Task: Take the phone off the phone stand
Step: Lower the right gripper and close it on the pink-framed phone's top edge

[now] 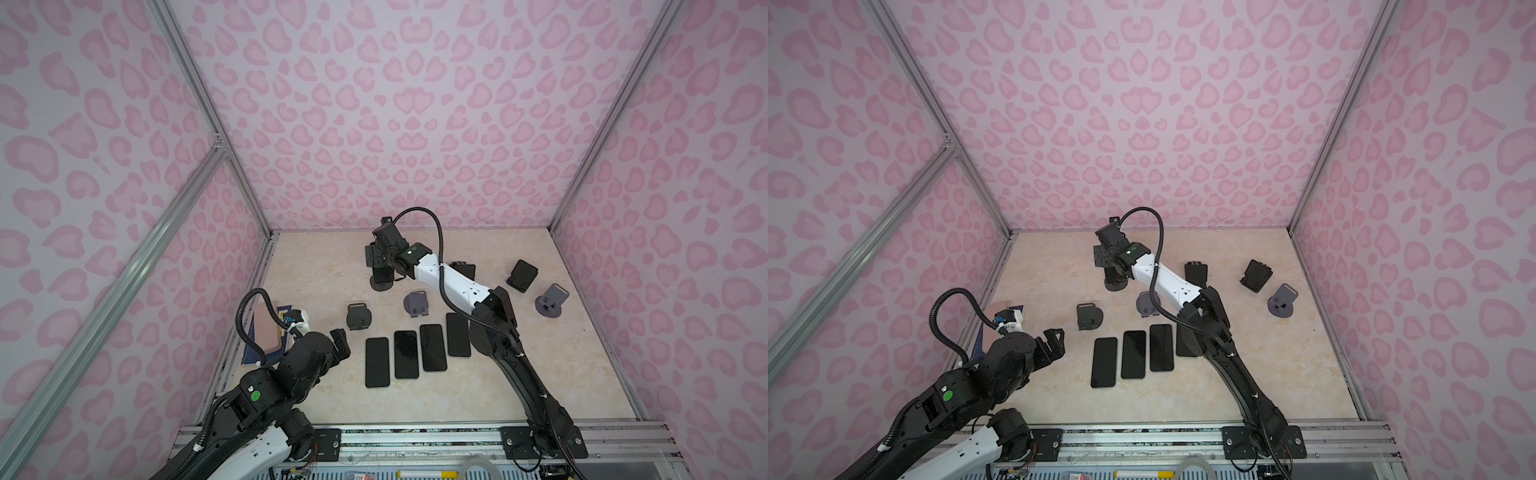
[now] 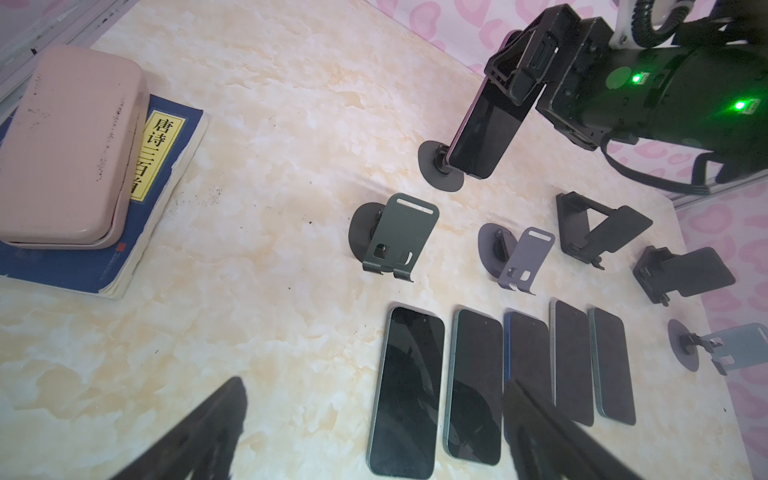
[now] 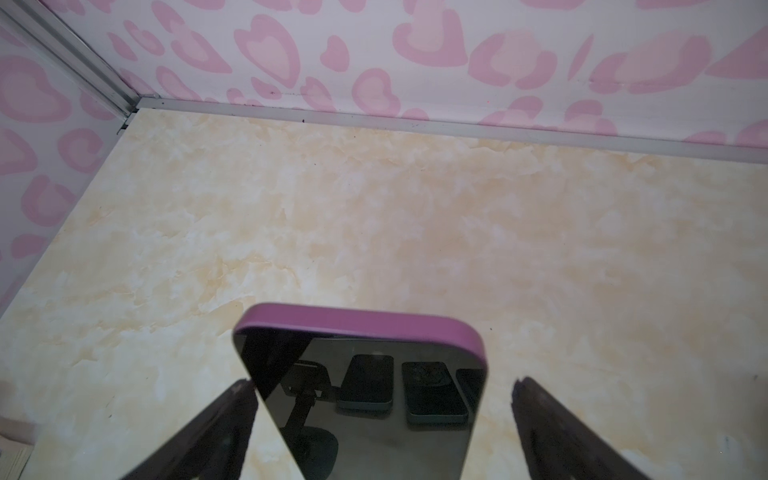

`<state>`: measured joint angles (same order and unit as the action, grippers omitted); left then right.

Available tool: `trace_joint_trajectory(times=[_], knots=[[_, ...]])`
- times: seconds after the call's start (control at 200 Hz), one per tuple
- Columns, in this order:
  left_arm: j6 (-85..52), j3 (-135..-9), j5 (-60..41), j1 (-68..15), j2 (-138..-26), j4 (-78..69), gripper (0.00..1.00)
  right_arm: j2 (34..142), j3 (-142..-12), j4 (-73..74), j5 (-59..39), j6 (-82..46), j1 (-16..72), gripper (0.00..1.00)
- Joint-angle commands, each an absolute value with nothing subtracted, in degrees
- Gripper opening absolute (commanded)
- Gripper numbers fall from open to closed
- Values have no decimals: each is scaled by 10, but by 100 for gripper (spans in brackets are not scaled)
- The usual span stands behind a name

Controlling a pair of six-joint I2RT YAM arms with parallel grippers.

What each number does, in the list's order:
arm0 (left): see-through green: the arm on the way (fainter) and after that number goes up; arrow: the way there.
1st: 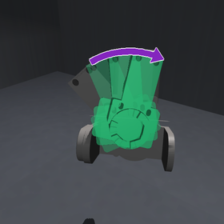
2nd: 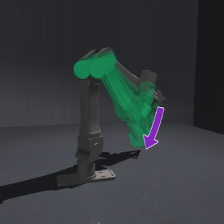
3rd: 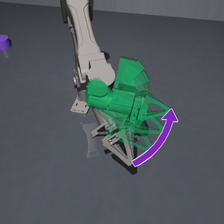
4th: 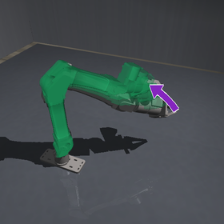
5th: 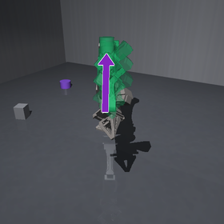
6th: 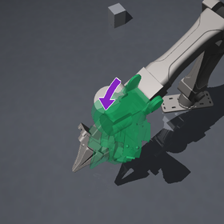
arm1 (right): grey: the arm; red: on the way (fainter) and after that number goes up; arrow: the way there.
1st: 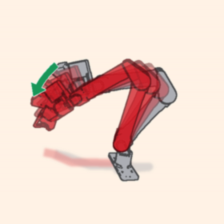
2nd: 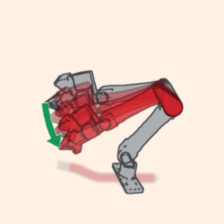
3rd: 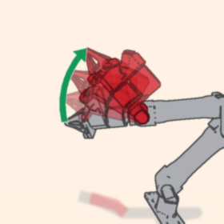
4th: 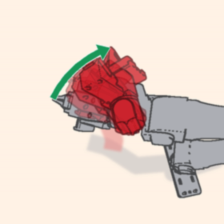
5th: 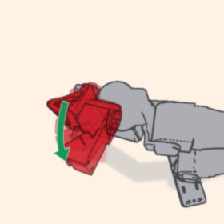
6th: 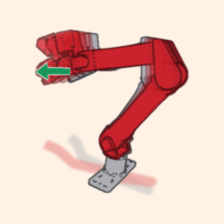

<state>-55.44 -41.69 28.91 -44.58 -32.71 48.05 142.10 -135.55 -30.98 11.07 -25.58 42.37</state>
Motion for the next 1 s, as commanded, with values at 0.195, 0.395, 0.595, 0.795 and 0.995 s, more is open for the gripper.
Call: trace_joint_trajectory(times=[0.195, 0.395, 0.595, 0.795, 0.995], knots=[[-551, -414, 294, -445, -327, 480, 99, 1457, -1381, -311, 107, -273, 426, 97], [-550, -411, 298, -445, -323, 480, 99, 1467, -1400, -316, 124, -279, 426, 91], [-545, -411, 305, -445, -319, 485, 99, 1472, -1404, -325, 143, -280, 430, 82], [-541, -414, 315, -445, -314, 486, 99, 1467, -1404, -323, 150, -258, 438, 75], [-537, -411, 316, -446, -313, 486, 100, 1463, -1404, -323, 147, -253, 439, 72]])
